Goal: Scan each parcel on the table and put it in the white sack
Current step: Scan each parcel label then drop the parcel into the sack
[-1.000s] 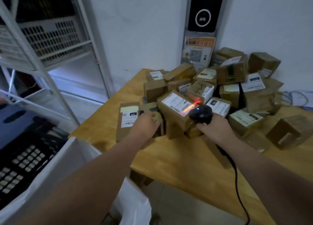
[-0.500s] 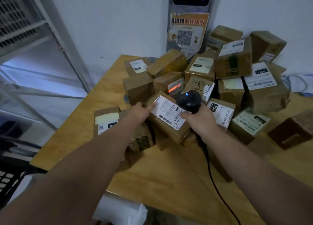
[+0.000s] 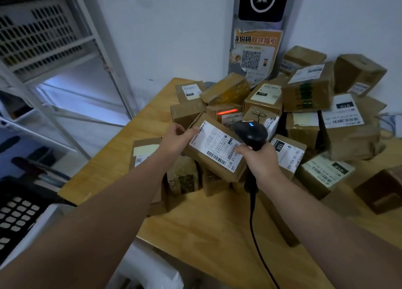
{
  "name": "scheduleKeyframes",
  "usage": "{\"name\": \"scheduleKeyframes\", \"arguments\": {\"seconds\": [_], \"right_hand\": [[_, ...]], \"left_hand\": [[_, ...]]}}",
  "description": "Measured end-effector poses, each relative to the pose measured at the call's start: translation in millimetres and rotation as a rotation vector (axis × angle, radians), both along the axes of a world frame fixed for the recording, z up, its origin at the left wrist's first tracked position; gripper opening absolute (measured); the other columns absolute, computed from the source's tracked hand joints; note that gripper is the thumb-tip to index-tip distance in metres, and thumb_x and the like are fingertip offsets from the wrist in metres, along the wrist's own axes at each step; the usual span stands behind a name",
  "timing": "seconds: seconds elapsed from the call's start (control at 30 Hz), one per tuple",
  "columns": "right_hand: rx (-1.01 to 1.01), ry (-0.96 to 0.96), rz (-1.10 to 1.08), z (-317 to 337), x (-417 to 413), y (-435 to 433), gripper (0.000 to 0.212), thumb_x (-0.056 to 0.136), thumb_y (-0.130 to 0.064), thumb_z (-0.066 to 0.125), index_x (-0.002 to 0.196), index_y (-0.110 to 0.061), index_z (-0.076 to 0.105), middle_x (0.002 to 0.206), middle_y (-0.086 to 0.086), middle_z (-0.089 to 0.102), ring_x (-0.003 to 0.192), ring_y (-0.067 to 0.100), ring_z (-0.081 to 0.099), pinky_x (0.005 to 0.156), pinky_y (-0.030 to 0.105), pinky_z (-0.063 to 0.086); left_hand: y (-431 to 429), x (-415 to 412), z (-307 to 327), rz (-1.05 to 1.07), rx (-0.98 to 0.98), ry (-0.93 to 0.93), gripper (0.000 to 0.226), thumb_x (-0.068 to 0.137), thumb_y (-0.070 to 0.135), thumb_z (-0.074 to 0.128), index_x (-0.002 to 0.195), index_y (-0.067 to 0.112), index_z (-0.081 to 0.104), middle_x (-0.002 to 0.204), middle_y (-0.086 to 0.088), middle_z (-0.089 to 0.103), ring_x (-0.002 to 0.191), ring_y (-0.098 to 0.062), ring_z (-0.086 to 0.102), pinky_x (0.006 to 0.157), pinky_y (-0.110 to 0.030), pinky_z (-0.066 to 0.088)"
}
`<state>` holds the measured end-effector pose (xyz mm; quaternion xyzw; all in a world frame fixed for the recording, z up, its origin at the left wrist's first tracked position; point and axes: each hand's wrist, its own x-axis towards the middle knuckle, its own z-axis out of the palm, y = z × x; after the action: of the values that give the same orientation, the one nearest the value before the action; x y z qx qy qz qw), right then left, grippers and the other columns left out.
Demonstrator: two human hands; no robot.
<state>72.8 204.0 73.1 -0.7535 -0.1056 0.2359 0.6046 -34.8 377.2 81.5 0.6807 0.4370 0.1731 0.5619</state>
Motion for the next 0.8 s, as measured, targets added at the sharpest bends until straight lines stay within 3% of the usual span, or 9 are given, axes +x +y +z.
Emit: {"name": "scheduleKeyframes", "arguments": {"seconds": [0.07, 0.17, 0.27, 0.33, 0.4, 0.5, 0.63, 0.7, 0.8], "right_hand": [[0.039, -0.003, 0.019, 2, -2, -4, 0.029, 0.081, -0.014, 0.073, 0.109, -0.010, 0.066, 0.090, 0.003, 0.070, 0.082, 0.013, 0.067, 0.061, 0.024, 0.048], [0.118, 0.017, 0.037, 6, -7, -9, 0.032, 0.081, -0.013, 0.074, 0.111, -0.010, 0.065, 0.094, 0.005, 0.072, 0.089, 0.018, 0.069, 0.072, 0.030, 0.055], [0.212, 0.061, 0.031, 14, -11, -16, 0.034, 0.081, -0.015, 0.074, 0.114, -0.014, 0.064, 0.099, 0.003, 0.071, 0.097, 0.019, 0.067, 0.088, 0.038, 0.053], [0.292, 0.096, 0.027, 19, -16, -18, 0.028, 0.083, -0.016, 0.074, 0.109, -0.019, 0.065, 0.099, -0.001, 0.068, 0.099, 0.017, 0.063, 0.090, 0.036, 0.049], [0.374, 0.191, 0.055, 23, -23, -20, 0.030, 0.083, -0.019, 0.075, 0.110, -0.025, 0.063, 0.100, -0.006, 0.067, 0.096, 0.013, 0.062, 0.086, 0.034, 0.051], [0.428, 0.299, 0.153, 26, -38, -14, 0.040, 0.081, -0.026, 0.077, 0.118, -0.026, 0.063, 0.109, -0.005, 0.069, 0.101, 0.016, 0.064, 0.087, 0.037, 0.051], [0.545, 0.317, 0.171, 30, -53, -3, 0.049, 0.074, -0.028, 0.078, 0.120, -0.018, 0.065, 0.114, -0.001, 0.072, 0.108, 0.014, 0.067, 0.098, 0.040, 0.050], [0.580, 0.311, 0.165, 32, -52, 0, 0.054, 0.074, -0.028, 0.078, 0.124, -0.015, 0.063, 0.114, 0.000, 0.072, 0.107, 0.014, 0.067, 0.098, 0.040, 0.051], [0.556, 0.284, 0.185, 37, -44, 2, 0.044, 0.080, -0.017, 0.075, 0.123, -0.015, 0.064, 0.111, -0.001, 0.073, 0.104, 0.013, 0.069, 0.092, 0.037, 0.053]], "left_hand": [[-5, -12, 6, -0.014, -0.001, 0.037, 0.045, 0.084, 0.049, 0.067, 0.108, 0.018, 0.046, 0.109, -0.004, 0.057, 0.095, -0.018, 0.056, 0.081, -0.034, 0.052], [-13, -33, 13, 0.004, -0.056, 0.085, 0.057, 0.081, 0.052, 0.068, 0.117, 0.017, 0.042, 0.110, -0.002, 0.053, 0.103, -0.021, 0.055, 0.095, -0.043, 0.050], [-21, -54, 19, 0.100, -0.119, -0.018, 0.062, 0.083, 0.049, 0.067, 0.127, 0.016, 0.038, 0.120, -0.006, 0.053, 0.104, -0.021, 0.055, 0.084, -0.038, 0.052], [-28, -67, 20, 0.180, -0.143, -0.139, 0.067, 0.087, 0.045, 0.062, 0.140, 0.019, 0.029, 0.122, -0.006, 0.054, 0.101, -0.020, 0.057, 0.074, -0.033, 0.050], [-35, -79, 18, 0.200, -0.165, -0.245, 0.073, 0.090, 0.040, 0.061, 0.147, 0.030, 0.016, 0.122, -0.004, 0.057, 0.101, -0.021, 0.061, 0.081, -0.037, 0.054], [-56, -81, 15, 0.146, -0.179, -0.347, 0.080, 0.090, 0.033, 0.064, 0.148, 0.041, 0.010, 0.122, -0.005, 0.060, 0.100, -0.026, 0.066, 0.094, -0.043, 0.052], [-72, -69, 12, 0.086, -0.205, -0.405, 0.080, 0.084, 0.034, 0.071, 0.144, 0.034, 0.018, 0.126, -0.007, 0.061, 0.094, -0.020, 0.069, 0.092, -0.037, 0.054], [-74, -65, 9, 0.001, -0.210, -0.371, 0.087, 0.079, 0.040, 0.075, 0.144, 0.034, 0.018, 0.132, -0.004, 0.058, 0.104, -0.020, 0.066, 0.093, -0.034, 0.052], [-74, -62, 5, -0.131, -0.186, -0.257, 0.091, 0.079, 0.050, 0.071, 0.148, 0.035, 0.013, 0.142, 0.011, 0.045, 0.125, -0.015, 0.049, 0.102, -0.032, 0.041]]}}
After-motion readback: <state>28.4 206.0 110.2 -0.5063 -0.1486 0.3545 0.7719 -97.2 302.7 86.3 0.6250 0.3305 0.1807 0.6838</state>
